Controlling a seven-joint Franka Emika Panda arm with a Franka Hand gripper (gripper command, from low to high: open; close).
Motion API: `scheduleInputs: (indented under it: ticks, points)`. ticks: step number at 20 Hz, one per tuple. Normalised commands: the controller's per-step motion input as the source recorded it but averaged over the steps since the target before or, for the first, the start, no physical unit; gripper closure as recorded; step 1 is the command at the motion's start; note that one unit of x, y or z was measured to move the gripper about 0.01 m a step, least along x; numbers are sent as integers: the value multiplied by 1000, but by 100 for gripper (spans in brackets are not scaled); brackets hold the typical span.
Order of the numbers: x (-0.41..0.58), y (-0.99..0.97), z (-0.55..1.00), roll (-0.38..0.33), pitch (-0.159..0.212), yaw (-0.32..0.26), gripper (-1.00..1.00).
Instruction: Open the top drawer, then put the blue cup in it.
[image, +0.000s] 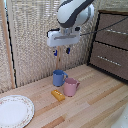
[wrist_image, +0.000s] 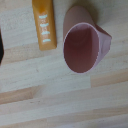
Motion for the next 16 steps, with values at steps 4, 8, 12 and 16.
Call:
scheduleInputs:
  ticks: [4, 8, 12, 16]
  points:
    - [35, -62, 555, -121, 2, 42, -100]
    - [0, -159, 750, -144, 0, 13, -100]
    - [-16, -197, 649, -183, 0, 36, -100]
    - [-108, -244, 278, -294, 0, 66, -100]
